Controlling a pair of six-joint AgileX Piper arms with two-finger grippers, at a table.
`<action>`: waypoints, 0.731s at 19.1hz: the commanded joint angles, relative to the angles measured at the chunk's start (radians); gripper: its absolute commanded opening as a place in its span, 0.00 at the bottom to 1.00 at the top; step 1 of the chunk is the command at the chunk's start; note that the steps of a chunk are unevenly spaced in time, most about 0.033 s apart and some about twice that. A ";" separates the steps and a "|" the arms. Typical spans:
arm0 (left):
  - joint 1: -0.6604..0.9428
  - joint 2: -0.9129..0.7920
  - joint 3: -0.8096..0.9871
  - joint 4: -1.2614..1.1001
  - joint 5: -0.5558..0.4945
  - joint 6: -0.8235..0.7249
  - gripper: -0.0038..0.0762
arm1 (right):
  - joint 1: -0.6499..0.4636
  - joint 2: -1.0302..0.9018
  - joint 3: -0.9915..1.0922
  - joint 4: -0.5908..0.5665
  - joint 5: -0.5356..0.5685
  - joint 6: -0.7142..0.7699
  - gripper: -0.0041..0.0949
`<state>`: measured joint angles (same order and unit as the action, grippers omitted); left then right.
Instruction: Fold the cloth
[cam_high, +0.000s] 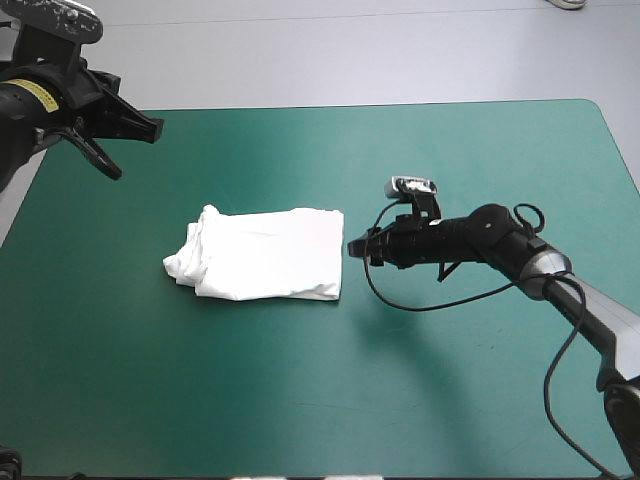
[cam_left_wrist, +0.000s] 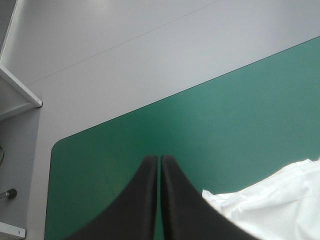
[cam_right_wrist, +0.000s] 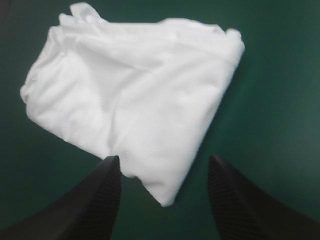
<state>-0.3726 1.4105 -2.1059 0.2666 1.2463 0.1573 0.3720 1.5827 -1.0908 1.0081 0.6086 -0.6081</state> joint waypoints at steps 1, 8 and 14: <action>-0.001 -0.031 -0.018 -0.011 0.038 -0.016 0.07 | -0.012 0.030 0.036 0.223 -0.022 -0.179 0.67; -0.001 -0.029 -0.015 -0.013 0.029 -0.047 0.07 | -0.010 0.218 -0.059 0.360 0.055 -0.297 0.68; -0.001 -0.029 0.036 -0.005 0.020 -0.050 0.07 | -0.010 0.306 -0.176 0.347 0.103 -0.286 0.42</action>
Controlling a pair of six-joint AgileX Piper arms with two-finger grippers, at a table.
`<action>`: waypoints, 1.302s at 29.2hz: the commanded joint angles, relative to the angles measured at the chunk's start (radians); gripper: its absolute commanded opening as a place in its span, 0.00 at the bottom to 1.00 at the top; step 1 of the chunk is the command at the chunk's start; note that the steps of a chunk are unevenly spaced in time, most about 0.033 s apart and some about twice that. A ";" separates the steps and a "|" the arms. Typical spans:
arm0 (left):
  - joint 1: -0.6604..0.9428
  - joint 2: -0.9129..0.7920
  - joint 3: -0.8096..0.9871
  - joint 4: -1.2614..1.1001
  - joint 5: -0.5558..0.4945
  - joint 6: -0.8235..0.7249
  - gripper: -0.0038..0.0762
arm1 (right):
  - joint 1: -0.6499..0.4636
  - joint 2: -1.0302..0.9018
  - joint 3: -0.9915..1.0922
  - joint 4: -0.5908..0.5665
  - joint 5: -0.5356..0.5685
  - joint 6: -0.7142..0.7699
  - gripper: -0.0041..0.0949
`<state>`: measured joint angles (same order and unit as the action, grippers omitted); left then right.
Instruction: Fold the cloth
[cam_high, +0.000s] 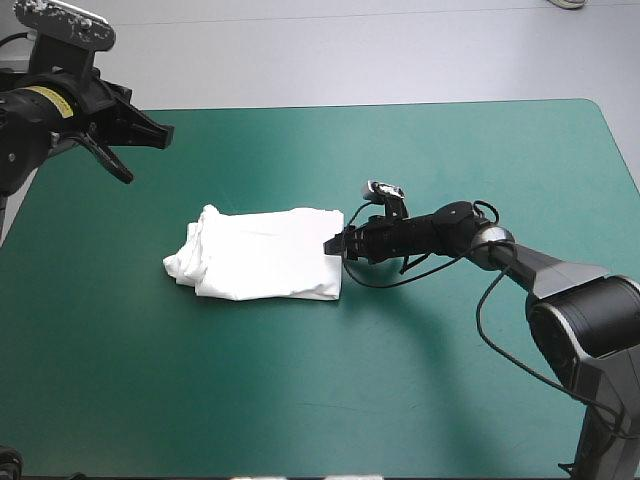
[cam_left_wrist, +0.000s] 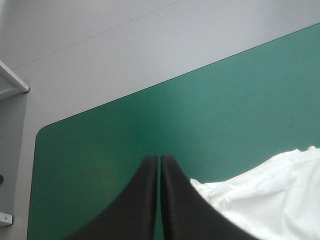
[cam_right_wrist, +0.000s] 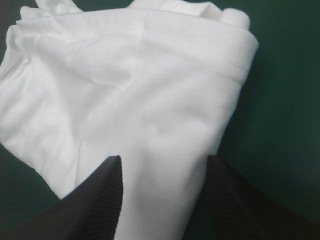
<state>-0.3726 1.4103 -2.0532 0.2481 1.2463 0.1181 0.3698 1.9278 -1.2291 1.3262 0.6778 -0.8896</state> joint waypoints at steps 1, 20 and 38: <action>-0.001 -0.029 -0.017 0.014 0.008 -0.010 0.07 | -0.008 -0.029 -0.037 0.024 0.031 -0.004 0.41; -0.001 -0.031 -0.017 0.014 -0.006 -0.021 0.07 | -0.086 -0.015 -0.038 -0.111 0.026 0.059 0.05; -0.001 -0.031 -0.017 0.014 -0.020 -0.003 0.07 | -0.525 -0.304 -0.038 -1.019 0.148 0.535 0.05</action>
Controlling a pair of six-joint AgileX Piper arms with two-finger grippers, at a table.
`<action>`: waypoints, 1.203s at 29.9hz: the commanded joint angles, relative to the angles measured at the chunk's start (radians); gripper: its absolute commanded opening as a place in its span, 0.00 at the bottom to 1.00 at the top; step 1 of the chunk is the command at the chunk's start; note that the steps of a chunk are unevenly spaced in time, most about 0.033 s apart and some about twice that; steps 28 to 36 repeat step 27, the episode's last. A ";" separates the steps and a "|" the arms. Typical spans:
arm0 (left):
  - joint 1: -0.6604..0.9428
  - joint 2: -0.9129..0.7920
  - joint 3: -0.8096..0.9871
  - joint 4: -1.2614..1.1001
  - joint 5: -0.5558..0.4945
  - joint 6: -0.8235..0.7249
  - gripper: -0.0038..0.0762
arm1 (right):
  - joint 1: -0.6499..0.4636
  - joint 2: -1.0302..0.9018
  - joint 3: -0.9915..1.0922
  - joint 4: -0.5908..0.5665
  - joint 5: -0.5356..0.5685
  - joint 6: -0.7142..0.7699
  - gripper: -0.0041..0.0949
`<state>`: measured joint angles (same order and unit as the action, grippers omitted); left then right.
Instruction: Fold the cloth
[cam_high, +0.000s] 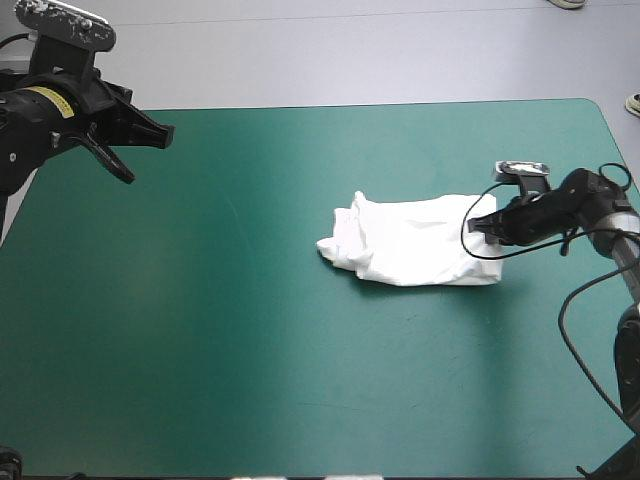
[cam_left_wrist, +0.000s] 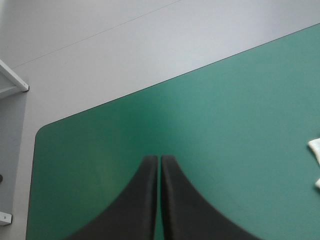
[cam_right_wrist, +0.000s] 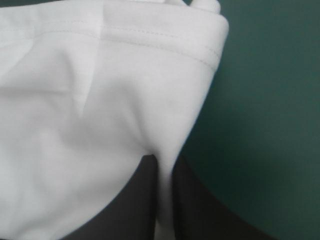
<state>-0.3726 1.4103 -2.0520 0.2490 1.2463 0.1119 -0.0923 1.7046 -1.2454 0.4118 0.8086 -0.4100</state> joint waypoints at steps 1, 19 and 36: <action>-0.001 -0.031 -0.018 0.013 -0.024 0.005 0.07 | -0.076 -0.087 -0.022 -0.136 0.028 0.072 0.05; -0.001 -0.037 -0.020 0.018 -0.036 0.024 0.07 | -0.166 -0.160 -0.028 -0.361 0.043 0.224 0.78; -0.001 -0.173 -0.020 0.098 -0.044 -0.001 0.07 | -0.164 -0.390 -0.172 0.073 0.170 0.010 0.79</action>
